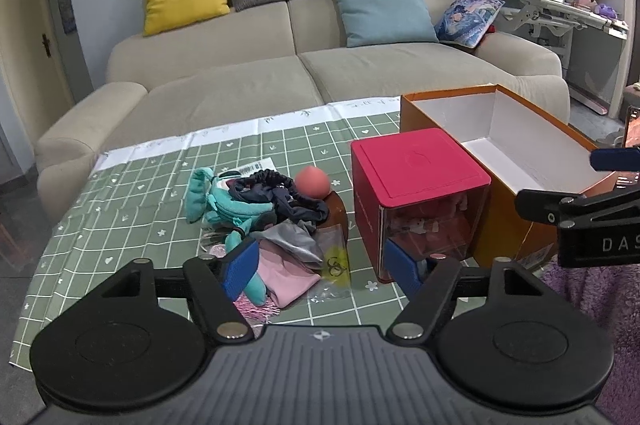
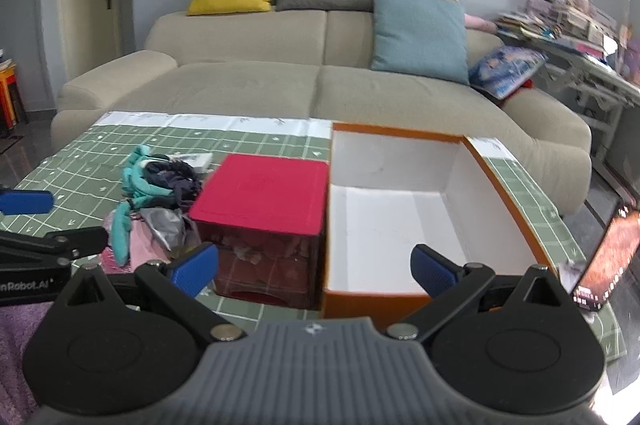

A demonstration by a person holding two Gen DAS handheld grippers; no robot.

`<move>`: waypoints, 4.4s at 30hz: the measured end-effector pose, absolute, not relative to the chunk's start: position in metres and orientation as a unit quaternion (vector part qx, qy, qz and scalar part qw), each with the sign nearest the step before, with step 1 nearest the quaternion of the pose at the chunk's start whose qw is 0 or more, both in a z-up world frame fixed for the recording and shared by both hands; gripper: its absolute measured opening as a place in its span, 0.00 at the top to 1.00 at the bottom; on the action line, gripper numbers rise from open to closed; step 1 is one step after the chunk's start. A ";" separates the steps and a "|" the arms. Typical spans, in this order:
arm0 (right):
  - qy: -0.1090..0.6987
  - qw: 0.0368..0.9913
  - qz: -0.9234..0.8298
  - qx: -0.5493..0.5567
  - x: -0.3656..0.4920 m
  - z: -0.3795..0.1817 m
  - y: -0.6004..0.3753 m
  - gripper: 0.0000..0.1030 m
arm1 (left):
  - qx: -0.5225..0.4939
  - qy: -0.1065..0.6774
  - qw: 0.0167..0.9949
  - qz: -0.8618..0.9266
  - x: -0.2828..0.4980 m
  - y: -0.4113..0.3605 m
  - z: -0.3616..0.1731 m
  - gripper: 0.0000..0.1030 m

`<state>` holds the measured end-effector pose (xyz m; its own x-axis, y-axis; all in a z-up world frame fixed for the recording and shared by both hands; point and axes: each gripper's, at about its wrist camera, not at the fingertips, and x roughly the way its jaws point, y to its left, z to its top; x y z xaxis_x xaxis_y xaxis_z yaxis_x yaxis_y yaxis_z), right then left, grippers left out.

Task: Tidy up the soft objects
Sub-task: 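Grasp the teal plush doll with the left tool while the right tool grasps the navy cloth, then lift the teal doll and navy cloth and carry both toward the white box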

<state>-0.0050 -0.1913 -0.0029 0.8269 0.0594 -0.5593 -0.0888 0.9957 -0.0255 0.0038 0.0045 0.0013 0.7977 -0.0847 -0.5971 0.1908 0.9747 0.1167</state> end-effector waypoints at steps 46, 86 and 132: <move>0.553 0.799 0.235 0.005 0.310 -0.067 -0.009 0.28 | -0.020 0.494 0.857 -0.147 0.232 0.177 -0.043 0.59; 0.565 0.792 0.227 0.030 0.300 -0.073 -0.033 0.93 | -0.149 0.482 0.856 -0.110 0.259 0.152 -0.066 0.79; 0.407 0.864 0.252 0.155 0.022 0.046 -0.184 0.94 | -0.102 0.420 0.891 -0.137 0.033 0.085 0.043 0.80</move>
